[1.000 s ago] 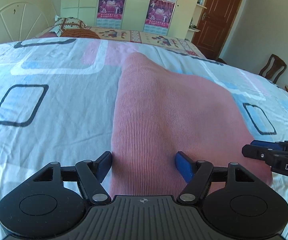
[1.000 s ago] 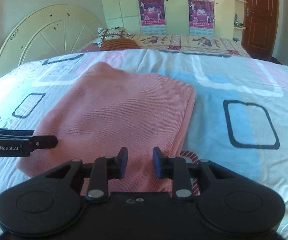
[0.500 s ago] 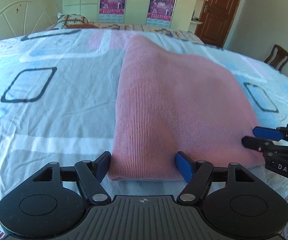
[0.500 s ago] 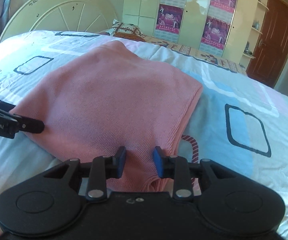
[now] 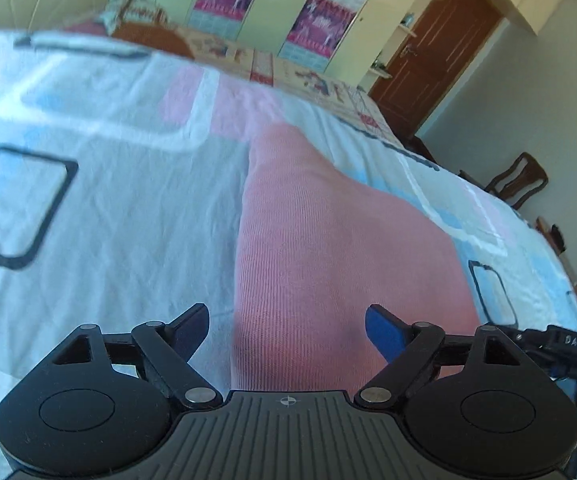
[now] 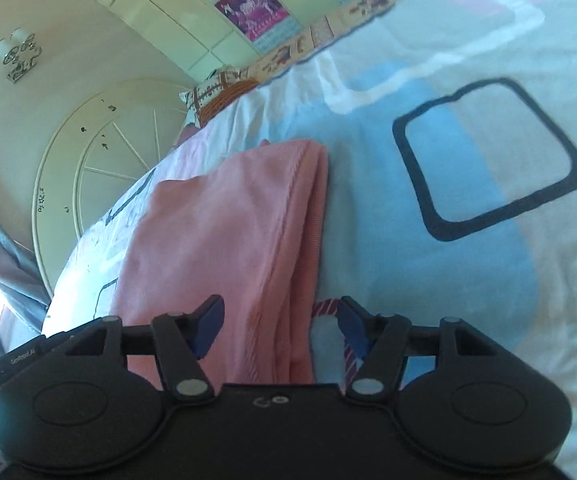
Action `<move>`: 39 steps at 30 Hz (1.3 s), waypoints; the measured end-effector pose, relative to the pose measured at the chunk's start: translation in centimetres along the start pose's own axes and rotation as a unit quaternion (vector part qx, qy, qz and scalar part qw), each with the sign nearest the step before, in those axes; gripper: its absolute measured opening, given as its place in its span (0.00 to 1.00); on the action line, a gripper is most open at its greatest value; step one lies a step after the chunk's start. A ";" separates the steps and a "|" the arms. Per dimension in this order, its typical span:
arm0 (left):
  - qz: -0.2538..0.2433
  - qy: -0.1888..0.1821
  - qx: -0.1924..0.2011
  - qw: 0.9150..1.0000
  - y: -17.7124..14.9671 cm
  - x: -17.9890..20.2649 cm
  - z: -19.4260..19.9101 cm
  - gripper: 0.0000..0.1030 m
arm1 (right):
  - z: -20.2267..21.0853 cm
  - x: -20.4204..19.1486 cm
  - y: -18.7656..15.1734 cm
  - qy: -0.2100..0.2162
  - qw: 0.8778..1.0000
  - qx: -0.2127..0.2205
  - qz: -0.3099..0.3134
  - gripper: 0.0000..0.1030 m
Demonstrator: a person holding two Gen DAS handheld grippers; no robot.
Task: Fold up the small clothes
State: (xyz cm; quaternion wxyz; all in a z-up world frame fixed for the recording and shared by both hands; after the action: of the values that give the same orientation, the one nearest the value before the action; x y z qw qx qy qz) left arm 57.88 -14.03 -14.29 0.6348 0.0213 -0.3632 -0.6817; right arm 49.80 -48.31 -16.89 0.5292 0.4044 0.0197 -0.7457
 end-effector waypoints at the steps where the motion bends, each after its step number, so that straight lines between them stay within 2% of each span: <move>1: 0.009 0.001 -0.011 1.000 0.0 -0.4 -0.6 0.82 | -0.4 0.4 0.2 0.007 1.000 -0.008 -0.012 0.60; 5: 0.030 -0.018 -0.029 0.999 -0.1 -1.1 -2.0 0.82 | -1.4 1.2 0.8 0.049 0.998 -0.022 -0.038 0.61; 9: 0.028 -0.023 -0.039 0.999 0.3 -0.9 -2.9 0.82 | -2.5 0.1 1.2 0.068 0.997 -0.032 -0.024 0.61; 12: 0.022 -0.021 -0.048 0.998 0.9 -0.5 -3.4 0.81 | -3.1 -0.7 1.4 0.066 0.997 -0.039 -0.007 0.61; 13: 0.012 -0.015 -0.050 0.999 1.1 -0.2 -3.5 0.78 | -3.2 -0.9 1.5 0.061 0.997 -0.040 0.001 0.61; 15: -0.002 -0.011 -0.051 0.999 1.2 0.3 -3.6 0.70 | -3.1 -1.3 1.5 0.044 0.998 -0.042 0.019 0.55; 16: 0.000 -0.017 -0.052 0.998 1.3 0.5 -3.5 0.66 | -2.9 -1.4 1.4 0.032 0.998 -0.042 0.026 0.47; 17: 0.001 -0.020 -0.053 0.998 1.3 0.5 -3.6 0.66 | -2.7 -1.3 1.3 0.030 0.998 -0.042 0.029 0.47; 22: 0.005 -0.039 -0.060 0.997 1.6 -0.3 -3.6 0.66 | -1.0 1.1 0.1 0.069 0.996 -0.043 -0.022 0.44; 24: 0.006 -0.047 -0.061 0.997 1.6 -0.6 -3.5 0.66 | -0.5 1.6 0.0 0.068 0.996 -0.038 -0.036 0.45; 29: 0.002 -0.054 -0.062 0.997 1.5 -0.7 -3.7 0.66 | -2.1 1.0 0.8 0.085 0.994 -0.038 -0.061 0.53; 32: 0.002 -0.056 -0.064 0.996 1.6 -0.8 -3.7 0.66 | -3.4 0.6 1.6 0.101 0.991 -0.033 -0.076 0.50; 34: -0.003 -0.054 -0.063 0.997 1.5 -0.6 -3.6 0.64 | -3.5 0.4 1.7 0.081 0.993 -0.028 -0.079 0.39; 35: -0.005 -0.051 -0.062 0.997 1.5 -0.5 -3.5 0.64 | -3.4 0.1 1.5 0.065 0.995 -0.026 -0.066 0.38; 39: -0.020 -0.030 -0.055 0.998 1.5 0.6 -3.7 0.62 | -3.6 -1.6 0.9 0.025 0.999 -0.018 -0.015 0.41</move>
State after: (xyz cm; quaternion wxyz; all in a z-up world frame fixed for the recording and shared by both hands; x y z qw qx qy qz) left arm 60.82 -16.16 -15.97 0.6098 -0.0265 -0.3439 -0.7136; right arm 52.81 -45.87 -17.91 0.5245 0.4135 0.0523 -0.7424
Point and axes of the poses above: each gripper's, at about its wrist camera, not at the fingertips, and z roughly against the way its jaws point, x to its right, y to its top, the point moved 4 cm from there along -z, roughly the way its jaws point, and after that the axes turned 3 degrees about -x, right-handed, at the moved point
